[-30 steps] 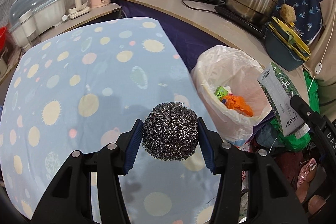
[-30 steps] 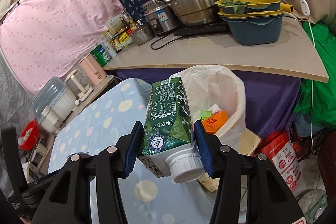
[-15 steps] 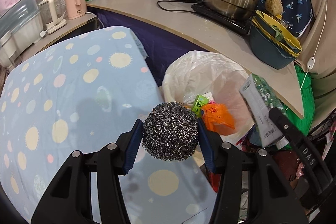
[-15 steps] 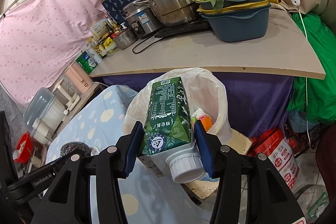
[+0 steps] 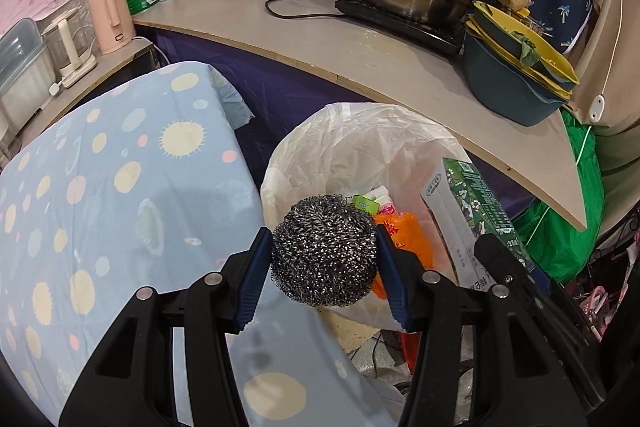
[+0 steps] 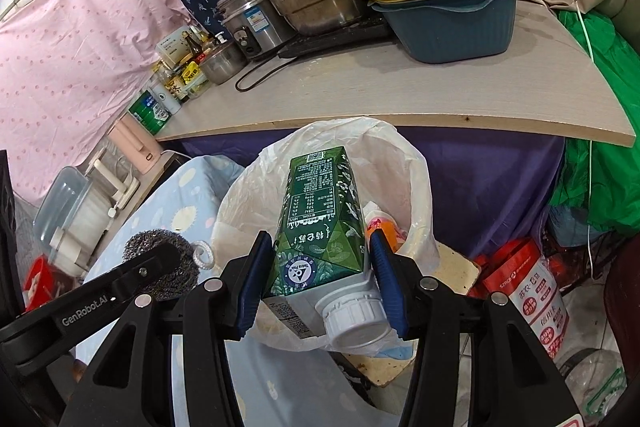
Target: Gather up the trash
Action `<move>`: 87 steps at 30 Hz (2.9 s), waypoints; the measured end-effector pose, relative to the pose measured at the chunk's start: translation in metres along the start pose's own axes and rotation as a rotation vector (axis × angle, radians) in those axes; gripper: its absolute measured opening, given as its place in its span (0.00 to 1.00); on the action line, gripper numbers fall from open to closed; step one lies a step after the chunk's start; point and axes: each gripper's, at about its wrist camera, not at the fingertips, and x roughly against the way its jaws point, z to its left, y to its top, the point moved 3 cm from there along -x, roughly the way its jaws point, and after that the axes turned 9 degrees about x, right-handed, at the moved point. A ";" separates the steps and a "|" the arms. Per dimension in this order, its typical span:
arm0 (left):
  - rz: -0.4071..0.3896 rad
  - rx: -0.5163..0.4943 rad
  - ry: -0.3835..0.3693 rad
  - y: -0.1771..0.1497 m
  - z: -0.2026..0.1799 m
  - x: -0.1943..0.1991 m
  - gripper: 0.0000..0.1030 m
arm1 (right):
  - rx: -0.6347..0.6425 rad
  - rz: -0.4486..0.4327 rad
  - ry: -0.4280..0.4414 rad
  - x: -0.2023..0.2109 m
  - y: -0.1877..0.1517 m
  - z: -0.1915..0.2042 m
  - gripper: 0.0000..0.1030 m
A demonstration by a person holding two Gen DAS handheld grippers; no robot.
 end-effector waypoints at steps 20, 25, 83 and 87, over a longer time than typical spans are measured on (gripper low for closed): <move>0.013 -0.006 0.023 0.012 -0.013 -0.031 0.58 | -0.007 0.009 -0.015 -0.018 0.012 -0.002 0.48; 0.005 0.007 0.029 0.014 -0.008 -0.028 0.65 | 0.000 -0.001 -0.013 -0.015 0.015 0.000 0.48; -0.084 0.008 0.210 -0.058 0.044 0.031 0.91 | 0.170 0.021 -0.154 0.052 -0.045 0.024 0.94; -0.077 0.034 0.220 -0.066 0.054 0.034 0.91 | 0.184 0.025 -0.174 0.055 -0.050 0.025 0.94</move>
